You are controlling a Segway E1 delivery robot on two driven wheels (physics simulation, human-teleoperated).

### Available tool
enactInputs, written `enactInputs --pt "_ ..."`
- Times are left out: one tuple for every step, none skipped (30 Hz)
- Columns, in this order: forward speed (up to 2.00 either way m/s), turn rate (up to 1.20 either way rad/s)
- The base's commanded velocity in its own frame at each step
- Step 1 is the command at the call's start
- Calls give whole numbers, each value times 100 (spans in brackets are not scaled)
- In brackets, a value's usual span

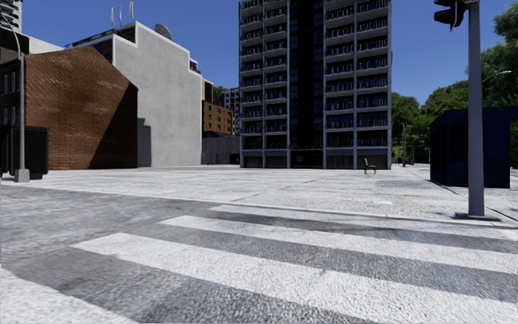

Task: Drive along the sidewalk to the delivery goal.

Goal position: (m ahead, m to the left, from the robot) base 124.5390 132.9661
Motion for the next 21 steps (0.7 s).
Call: enactInputs --pt "106 -12" --pt "106 -12" --pt "106 -9" --pt "106 -9" --pt "106 -8" --pt "106 -8" --pt "108 -8" --pt "108 -8" --pt "108 -8" --pt "108 -8" --pt "108 -8" --pt "110 -8" --pt "110 -8" --pt "110 -8" --pt "111 -8" --pt "111 -8" --pt "111 -8" --pt "111 -8" --pt "112 -9" --pt "113 -9" --pt "118 -9"
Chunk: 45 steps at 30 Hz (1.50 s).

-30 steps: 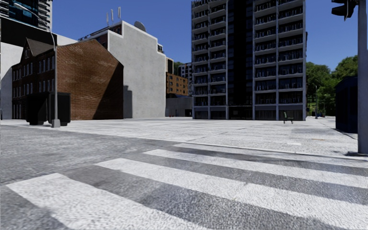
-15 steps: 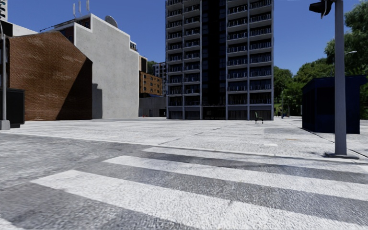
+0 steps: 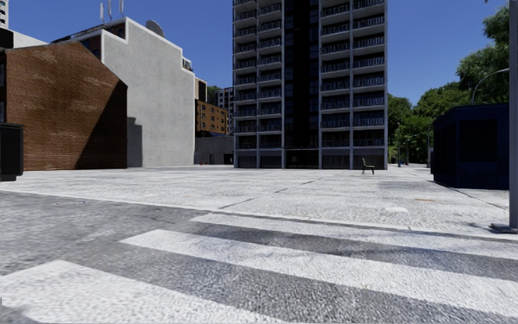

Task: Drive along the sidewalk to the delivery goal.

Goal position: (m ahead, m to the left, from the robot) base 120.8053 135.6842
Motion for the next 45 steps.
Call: enactInputs --pt "118 -9" --pt "125 -9" --pt "129 -9" --pt "129 -9" --pt "132 -8" --pt "136 -5" --pt "142 0" --pt "142 0" --pt "149 0" --pt "154 0" --pt "156 0" --pt "156 0" --pt "159 0" --pt "164 0" --pt "164 0" --pt "170 0" --pt "175 0" --pt "182 0" --pt "182 0" --pt "200 0" --pt "200 0" --pt "200 0" --pt "200 0" --pt "200 0" --pt "200 0" --pt "200 0" --pt "200 0" --pt "200 0" --pt "200 0" --pt "200 0" --pt "200 0" --pt "200 0" --pt "200 0" --pt "200 0" --pt "200 0" --pt "200 0" --pt "200 0" --pt "200 0" --pt "200 0" --pt "200 0" --pt "200 0" --pt "200 0" --pt "200 0" --pt "200 -6" --pt "200 -6"
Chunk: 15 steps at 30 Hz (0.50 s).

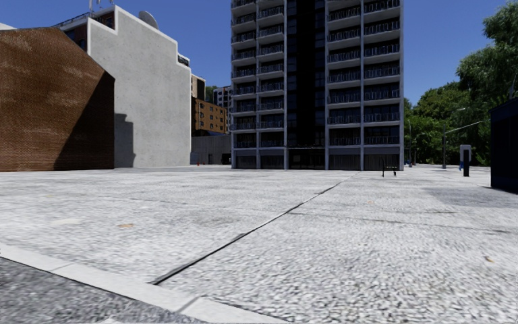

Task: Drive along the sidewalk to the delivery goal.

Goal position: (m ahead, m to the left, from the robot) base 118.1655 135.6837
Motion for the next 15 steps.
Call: enactInputs --pt "200 -21" --pt "200 -30" --pt "200 -33" --pt "200 -33" --pt "200 -34" --pt "200 -34" --pt "200 -34" --pt "200 -35" --pt "200 -35" --pt "200 -24" --pt "200 -24" --pt "200 0" --pt "200 0" --pt "200 0" --pt "200 0"
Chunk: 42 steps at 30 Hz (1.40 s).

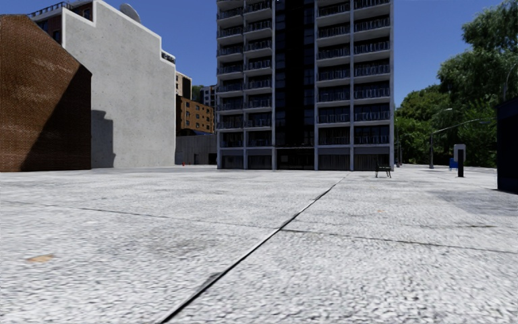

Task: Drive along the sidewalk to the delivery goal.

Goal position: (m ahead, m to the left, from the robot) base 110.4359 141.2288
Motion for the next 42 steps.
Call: enactInputs --pt "200 0" --pt "200 0" --pt "200 0" --pt "200 0" --pt "200 0" --pt "200 0" --pt "200 0" --pt "200 0" --pt "200 0" --pt "200 0" --pt "200 0" --pt "200 0" --pt "200 0" --pt "200 0" --pt "200 0" --pt "200 0" --pt "200 0" --pt "200 0" --pt "200 0" --pt "200 0" --pt "200 0" --pt "200 0" --pt "200 0" --pt "200 0" --pt "200 0" --pt "200 0" --pt "200 0" --pt "200 0" --pt "200 0" --pt "200 0" --pt "200 0" --pt "200 0" --pt "200 0" --pt "200 0" --pt "200 0" --pt "200 0" --pt "200 0" --pt "200 0" --pt "200 0" --pt "200 0" --pt "200 0" --pt "200 0"
